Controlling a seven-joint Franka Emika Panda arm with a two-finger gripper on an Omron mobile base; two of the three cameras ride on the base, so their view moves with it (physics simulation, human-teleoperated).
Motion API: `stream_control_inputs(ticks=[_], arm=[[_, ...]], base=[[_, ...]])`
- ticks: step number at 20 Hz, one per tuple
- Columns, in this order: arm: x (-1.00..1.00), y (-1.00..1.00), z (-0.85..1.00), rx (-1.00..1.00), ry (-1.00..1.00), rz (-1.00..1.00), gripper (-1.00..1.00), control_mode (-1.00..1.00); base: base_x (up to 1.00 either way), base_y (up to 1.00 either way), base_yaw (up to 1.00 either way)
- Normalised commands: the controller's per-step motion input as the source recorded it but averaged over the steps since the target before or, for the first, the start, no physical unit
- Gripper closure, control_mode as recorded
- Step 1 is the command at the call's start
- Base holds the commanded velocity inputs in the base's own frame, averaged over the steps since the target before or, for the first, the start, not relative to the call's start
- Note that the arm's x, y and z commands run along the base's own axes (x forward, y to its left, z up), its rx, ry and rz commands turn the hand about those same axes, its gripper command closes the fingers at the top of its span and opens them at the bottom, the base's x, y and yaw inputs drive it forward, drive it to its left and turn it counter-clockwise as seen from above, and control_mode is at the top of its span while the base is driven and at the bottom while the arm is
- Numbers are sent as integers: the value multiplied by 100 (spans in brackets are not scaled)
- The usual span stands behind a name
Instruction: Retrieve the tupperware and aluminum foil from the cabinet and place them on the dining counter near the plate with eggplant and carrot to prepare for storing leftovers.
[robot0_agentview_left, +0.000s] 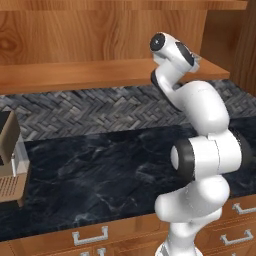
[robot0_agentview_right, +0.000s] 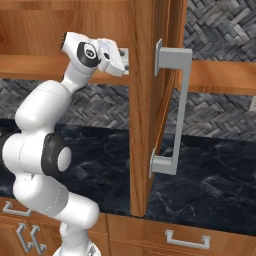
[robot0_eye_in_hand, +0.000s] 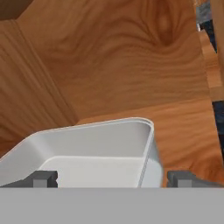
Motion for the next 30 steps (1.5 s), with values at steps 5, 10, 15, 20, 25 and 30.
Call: stream_control_inputs(ticks=[5,10,15,20,25,30], arm=[[42,-15,-19,1,7,-1,-100,-100],[22,-20,-44,3,7,-1,-100,-100],[1,-7,-86,0,0,0,-100,-100],[1,0,-90,0,-4,0,100,-100],[5,0,-18,0,-3,0,100,-100],[-22,5,-5,-1,-13,1,100,-100]], base=[[0,0,0],[0,0,0],[0,0,0],[0,0,0],[0,0,0],[0,0,0]])
